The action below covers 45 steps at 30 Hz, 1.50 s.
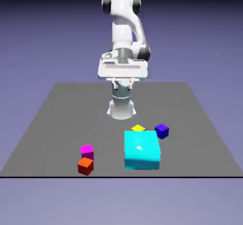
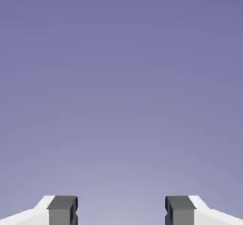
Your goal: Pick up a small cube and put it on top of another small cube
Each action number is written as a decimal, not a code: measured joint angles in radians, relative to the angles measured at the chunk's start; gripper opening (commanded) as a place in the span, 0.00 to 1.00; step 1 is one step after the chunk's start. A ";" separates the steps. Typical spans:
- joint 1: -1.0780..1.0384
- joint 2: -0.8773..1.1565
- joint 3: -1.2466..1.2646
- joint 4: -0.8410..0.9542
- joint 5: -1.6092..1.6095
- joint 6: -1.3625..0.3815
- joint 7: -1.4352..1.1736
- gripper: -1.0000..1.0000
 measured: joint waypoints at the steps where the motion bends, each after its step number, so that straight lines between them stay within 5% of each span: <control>1: -0.017 -0.005 0.036 -0.005 0.033 -0.017 0.009 0.50; 39: -0.646 -0.196 1.413 -0.204 1.303 -0.662 0.334 0.50; 45: -0.538 -0.062 1.289 -0.201 1.280 -0.549 0.346 0.50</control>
